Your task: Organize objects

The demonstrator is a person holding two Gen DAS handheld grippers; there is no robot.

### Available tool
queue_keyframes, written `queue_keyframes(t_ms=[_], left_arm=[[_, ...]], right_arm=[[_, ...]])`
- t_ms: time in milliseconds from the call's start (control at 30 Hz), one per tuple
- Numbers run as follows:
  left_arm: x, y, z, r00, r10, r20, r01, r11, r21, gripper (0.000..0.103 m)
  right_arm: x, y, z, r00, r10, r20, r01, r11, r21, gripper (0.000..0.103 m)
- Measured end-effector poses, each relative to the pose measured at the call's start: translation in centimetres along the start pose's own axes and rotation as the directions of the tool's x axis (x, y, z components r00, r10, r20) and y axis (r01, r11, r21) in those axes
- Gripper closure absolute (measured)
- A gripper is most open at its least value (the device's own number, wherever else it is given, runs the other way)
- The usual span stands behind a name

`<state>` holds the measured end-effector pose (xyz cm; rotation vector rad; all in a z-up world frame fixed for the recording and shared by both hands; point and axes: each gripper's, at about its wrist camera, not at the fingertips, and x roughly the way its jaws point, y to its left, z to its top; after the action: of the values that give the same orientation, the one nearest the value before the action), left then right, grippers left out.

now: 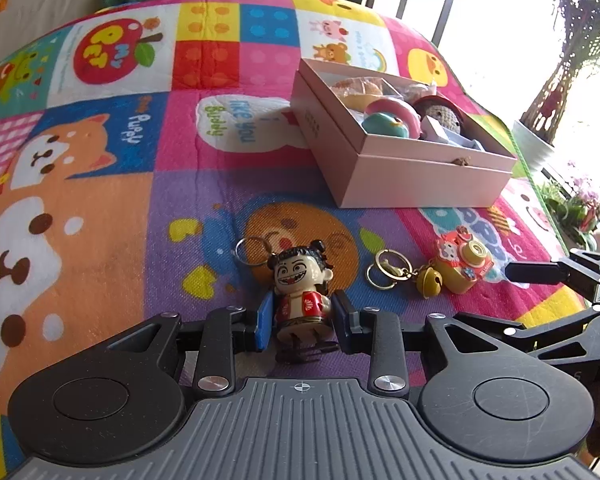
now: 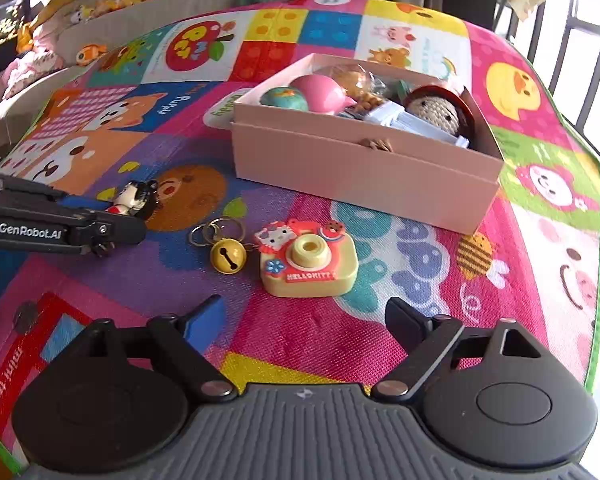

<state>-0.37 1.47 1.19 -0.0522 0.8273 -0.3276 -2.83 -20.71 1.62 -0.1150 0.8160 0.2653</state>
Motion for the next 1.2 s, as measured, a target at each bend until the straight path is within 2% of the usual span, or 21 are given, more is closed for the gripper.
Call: queue_keyframes(t_ms=[433, 733, 967, 1033, 1167, 1200], left_arm=[[0.0, -0.4, -0.3, 1.0, 0.013, 0.012, -0.014, 0.999, 0.029, 0.068], [-0.1, -0.4, -0.5, 1.0, 0.015, 0.027, -0.015, 0.999, 0.032, 0.068], [-0.3, -0.2, -0.8, 0.999, 0.004, 0.042, -0.005, 1.0, 0.03, 0.068], [-0.3, -0.2, -0.8, 0.999, 0.002, 0.041, -0.003, 1.0, 0.03, 0.068], [-0.3, -0.2, -0.7, 0.999, 0.003, 0.041, -0.004, 1.0, 0.029, 0.068], [-0.3, -0.2, -0.7, 0.999, 0.005, 0.042, -0.007, 1.0, 0.03, 0.068]], right_arm=[[0.5, 0.0, -0.4, 1.0, 0.011, 0.006, -0.011, 1.0, 0.02, 0.0], [0.8, -0.1, -0.4, 1.0, 0.008, 0.028, -0.008, 1.0, 0.027, 0.0], [2.1, 0.4, 1.0, 1.0, 0.005, 0.03, -0.006, 1.0, 0.026, 0.0], [2.3, 0.6, 1.4, 0.999, 0.007, 0.035, -0.008, 1.0, 0.027, 0.003], [1.8, 1.0, 1.7, 0.998, 0.033, 0.045, -0.032, 0.999, -0.014, 0.027], [1.6, 1.0, 1.7, 0.998, 0.037, 0.042, -0.037, 0.999, -0.016, 0.039]])
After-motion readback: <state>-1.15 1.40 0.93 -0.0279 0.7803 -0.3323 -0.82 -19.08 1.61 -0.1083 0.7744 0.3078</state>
